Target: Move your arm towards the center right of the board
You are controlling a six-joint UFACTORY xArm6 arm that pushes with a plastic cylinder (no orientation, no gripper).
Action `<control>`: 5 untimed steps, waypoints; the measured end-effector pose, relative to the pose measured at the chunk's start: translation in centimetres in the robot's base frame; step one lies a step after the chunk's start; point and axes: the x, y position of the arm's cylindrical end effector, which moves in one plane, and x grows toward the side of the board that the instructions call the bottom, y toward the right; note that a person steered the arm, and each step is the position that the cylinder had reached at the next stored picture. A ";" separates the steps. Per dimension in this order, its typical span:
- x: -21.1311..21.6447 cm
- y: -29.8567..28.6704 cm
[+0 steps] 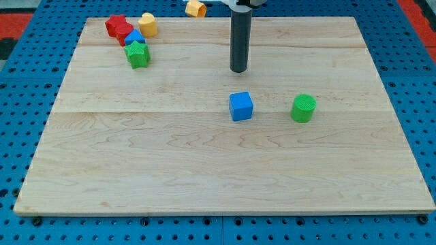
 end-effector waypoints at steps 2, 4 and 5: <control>-0.9 2.3; 1.9 17.1; 7.4 19.9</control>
